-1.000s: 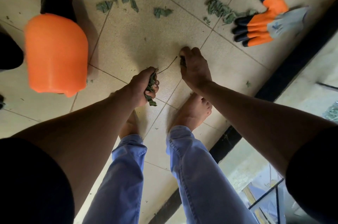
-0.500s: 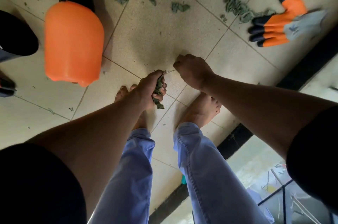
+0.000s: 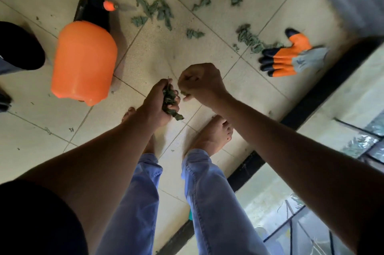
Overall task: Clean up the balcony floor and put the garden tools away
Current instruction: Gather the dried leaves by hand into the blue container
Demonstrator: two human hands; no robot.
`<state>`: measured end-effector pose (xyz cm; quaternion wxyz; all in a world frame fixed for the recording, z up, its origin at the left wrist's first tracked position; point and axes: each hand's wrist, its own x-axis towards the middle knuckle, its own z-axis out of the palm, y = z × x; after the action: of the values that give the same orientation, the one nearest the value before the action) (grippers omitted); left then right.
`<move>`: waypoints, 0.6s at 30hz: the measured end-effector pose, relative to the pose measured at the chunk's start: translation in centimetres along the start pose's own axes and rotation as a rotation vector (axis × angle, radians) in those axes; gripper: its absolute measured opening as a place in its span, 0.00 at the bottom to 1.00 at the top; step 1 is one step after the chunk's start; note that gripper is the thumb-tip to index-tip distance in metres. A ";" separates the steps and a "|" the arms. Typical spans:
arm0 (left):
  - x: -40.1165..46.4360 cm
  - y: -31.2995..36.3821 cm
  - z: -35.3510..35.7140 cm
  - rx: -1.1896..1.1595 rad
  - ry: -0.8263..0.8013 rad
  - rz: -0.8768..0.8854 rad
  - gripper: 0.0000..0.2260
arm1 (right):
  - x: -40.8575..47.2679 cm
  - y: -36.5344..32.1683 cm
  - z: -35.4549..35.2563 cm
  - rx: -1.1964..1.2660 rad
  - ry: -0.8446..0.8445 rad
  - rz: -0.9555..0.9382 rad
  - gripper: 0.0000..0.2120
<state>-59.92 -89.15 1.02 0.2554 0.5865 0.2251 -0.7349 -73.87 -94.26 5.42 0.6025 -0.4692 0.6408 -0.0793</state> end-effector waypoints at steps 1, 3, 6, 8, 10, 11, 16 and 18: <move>-0.7 0.1 1.0 -0.010 -0.065 0.013 0.16 | -0.9 -0.8 0.0 -0.098 0.012 -0.081 0.03; -2.2 0.2 3.0 0.023 -0.166 0.028 0.21 | -2.4 -1.8 0.3 -0.262 0.060 -0.203 0.04; -4.4 0.3 5.4 0.005 -0.210 0.028 0.23 | -3.4 -2.6 0.3 -0.486 0.151 -0.298 0.05; -5.9 0.7 6.6 0.000 -0.182 0.040 0.23 | -3.8 -3.3 0.0 -0.565 0.226 -0.314 0.07; -7.4 1.1 7.6 0.009 -0.154 0.048 0.26 | -4.1 -4.4 -0.3 -0.604 0.282 -0.319 0.09; -8.2 1.4 8.1 0.017 -0.152 0.055 0.27 | -4.4 -5.1 -0.5 -0.628 0.295 -0.323 0.10; -10.0 2.2 10.3 0.046 -0.127 0.174 0.30 | -5.1 -8.6 -2.3 -0.642 0.153 -0.252 0.13; -10.5 2.5 11.7 -0.024 -0.217 0.220 0.30 | -5.3 -9.9 -3.3 -0.571 0.076 -0.190 0.14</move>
<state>-65.11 -97.29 13.67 0.3645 0.5215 0.1393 -0.7588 -72.55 -97.55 16.59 0.4118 -0.6741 0.6124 0.0308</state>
